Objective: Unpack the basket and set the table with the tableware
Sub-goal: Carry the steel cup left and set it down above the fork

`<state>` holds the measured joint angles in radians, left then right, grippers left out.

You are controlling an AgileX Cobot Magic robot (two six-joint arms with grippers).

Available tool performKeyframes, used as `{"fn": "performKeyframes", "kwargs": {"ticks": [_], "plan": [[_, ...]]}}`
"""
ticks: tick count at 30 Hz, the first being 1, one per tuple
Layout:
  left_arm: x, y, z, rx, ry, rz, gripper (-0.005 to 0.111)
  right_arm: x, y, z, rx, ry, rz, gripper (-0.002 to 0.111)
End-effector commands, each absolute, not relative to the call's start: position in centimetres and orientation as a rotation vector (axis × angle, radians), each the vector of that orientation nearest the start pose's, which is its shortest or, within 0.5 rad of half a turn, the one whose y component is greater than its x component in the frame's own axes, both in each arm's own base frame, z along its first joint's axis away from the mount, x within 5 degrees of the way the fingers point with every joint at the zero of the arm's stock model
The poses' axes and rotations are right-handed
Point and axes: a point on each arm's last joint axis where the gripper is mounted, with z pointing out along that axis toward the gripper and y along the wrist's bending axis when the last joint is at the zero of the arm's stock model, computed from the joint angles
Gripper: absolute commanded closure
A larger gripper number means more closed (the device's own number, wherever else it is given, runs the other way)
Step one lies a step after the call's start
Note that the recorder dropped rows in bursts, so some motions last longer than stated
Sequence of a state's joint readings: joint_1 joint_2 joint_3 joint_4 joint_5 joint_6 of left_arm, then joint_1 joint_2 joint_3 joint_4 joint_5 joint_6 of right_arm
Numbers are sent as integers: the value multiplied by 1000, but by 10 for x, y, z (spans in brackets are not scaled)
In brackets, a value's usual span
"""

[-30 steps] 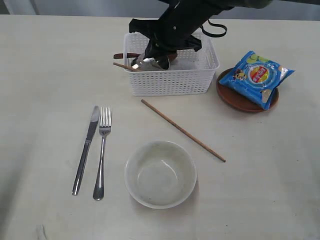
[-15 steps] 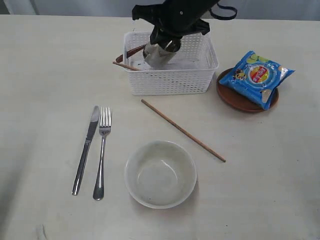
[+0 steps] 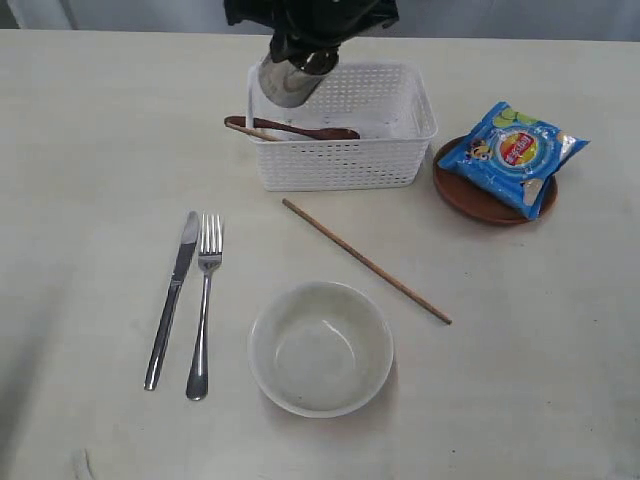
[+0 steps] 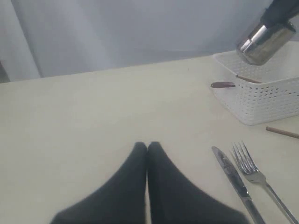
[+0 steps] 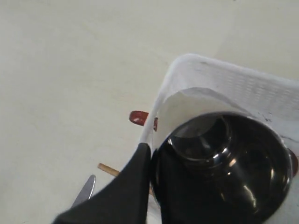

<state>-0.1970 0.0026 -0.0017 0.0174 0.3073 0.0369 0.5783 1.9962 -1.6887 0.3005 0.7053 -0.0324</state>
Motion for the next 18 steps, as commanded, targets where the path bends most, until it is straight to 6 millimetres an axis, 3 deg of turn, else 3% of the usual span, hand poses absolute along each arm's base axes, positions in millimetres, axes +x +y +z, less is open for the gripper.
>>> {"fn": "performKeyframes", "kwargs": {"ticks": [1, 8, 13, 18], "plan": [[53, -10, 186, 214, 1771, -104, 107, 357, 290, 287, -652, 2381, 499, 109], [53, -10, 186, 214, 1771, -104, 107, 325, 331, 307, -822, 2321, 471, 109], [53, -10, 186, 214, 1771, -104, 107, 311, 359, 301, -912, 2309, 412, 109], [53, -10, 186, 214, 1771, -104, 107, 304, 388, 281, -992, 2330, 386, 109]]}}
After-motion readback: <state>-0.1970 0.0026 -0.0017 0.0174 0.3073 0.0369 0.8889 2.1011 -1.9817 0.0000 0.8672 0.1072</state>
